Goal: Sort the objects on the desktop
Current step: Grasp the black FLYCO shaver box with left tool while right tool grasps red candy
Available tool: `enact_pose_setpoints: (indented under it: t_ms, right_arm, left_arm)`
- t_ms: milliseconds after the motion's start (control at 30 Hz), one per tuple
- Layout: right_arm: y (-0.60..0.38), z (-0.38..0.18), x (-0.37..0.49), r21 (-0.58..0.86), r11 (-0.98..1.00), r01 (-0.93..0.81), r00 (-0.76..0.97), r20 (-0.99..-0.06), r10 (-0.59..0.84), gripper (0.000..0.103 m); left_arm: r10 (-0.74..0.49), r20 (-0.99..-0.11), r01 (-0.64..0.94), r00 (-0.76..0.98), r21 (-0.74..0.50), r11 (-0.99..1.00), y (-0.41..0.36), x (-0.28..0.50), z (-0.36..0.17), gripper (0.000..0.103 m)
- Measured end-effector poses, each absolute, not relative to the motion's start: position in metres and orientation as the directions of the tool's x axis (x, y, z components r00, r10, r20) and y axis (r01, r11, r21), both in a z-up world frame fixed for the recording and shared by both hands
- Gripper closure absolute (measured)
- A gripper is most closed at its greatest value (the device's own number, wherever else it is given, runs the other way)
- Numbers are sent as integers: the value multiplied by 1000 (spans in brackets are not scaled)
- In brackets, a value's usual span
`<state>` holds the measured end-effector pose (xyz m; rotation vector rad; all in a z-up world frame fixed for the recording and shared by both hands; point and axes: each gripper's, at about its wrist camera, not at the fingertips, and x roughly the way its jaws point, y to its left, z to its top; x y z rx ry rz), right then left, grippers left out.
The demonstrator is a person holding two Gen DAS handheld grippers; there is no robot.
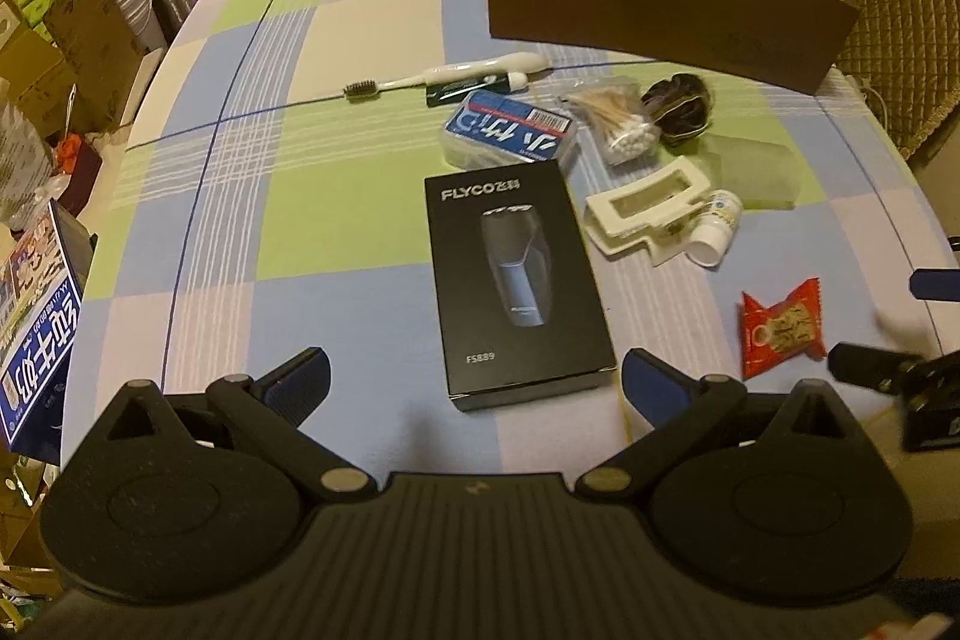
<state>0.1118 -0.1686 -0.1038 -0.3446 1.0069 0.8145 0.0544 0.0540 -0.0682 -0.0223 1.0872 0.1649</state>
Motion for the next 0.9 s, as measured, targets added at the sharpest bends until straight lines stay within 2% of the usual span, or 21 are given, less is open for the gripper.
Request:
enact_pose_setpoints:
  t_ms: [67,133,367,567,833,900]
  right_arm:
    - [-165,-112,111,103,655,-749,270,-855,443,4]
    - [-160,-119,112,107,652,-750,257,-862,438,13]
    - [-146,-135,116,93,635,-767,240,-876,419,22]
    - [-137,-144,121,75,644,-761,244,-887,391,35]
    - [-136,-147,127,58,656,-753,254,-893,371,63]
    - [-138,-147,132,64,678,-732,261,-893,367,67]
  left_arm:
    - [118,-886,-148,448,56,987,57,55,-71,1]
    - [119,-889,-151,442,57,987,60,57,-74,1]
    - [114,-895,-152,431,52,987,69,65,-83,1]
    - [112,-899,-141,424,57,988,73,75,-88,1]
    - [87,-902,-105,422,47,993,71,88,-92,1]
    - [82,-902,-95,425,45,994,70,91,-92,1]
